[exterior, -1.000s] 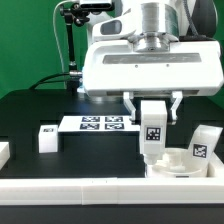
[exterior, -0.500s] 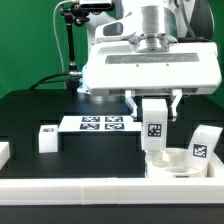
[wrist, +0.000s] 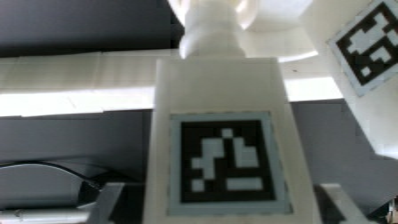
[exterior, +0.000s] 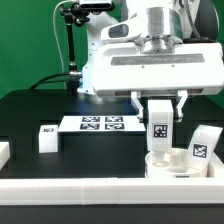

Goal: Assemble stool

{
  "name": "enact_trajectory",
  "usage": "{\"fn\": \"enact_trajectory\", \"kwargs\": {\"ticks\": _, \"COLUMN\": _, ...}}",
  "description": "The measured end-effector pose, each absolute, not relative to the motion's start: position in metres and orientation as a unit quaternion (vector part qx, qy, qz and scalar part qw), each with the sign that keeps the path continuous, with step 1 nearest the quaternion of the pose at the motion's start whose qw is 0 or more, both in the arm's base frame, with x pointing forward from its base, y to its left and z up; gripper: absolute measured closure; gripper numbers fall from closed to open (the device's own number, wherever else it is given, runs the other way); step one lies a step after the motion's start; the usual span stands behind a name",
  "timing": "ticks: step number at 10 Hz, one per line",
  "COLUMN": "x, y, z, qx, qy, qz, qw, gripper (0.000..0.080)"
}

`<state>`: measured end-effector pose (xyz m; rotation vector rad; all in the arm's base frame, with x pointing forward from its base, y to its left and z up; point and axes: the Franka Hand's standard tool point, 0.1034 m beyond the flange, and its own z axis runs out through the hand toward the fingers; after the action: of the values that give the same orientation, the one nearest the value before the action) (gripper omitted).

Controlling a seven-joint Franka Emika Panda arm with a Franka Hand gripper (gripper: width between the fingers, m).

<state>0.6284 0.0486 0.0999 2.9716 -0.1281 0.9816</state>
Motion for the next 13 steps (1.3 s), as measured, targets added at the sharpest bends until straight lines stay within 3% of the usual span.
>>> {"fn": "enact_trajectory", "kwargs": {"ticks": 13, "x": 0.626, "y": 0.050, "z": 0.086, "qx": 0.951, "qy": -0.034, "qz": 0.306, "qw": 0.009, "gripper": 0.0461}}
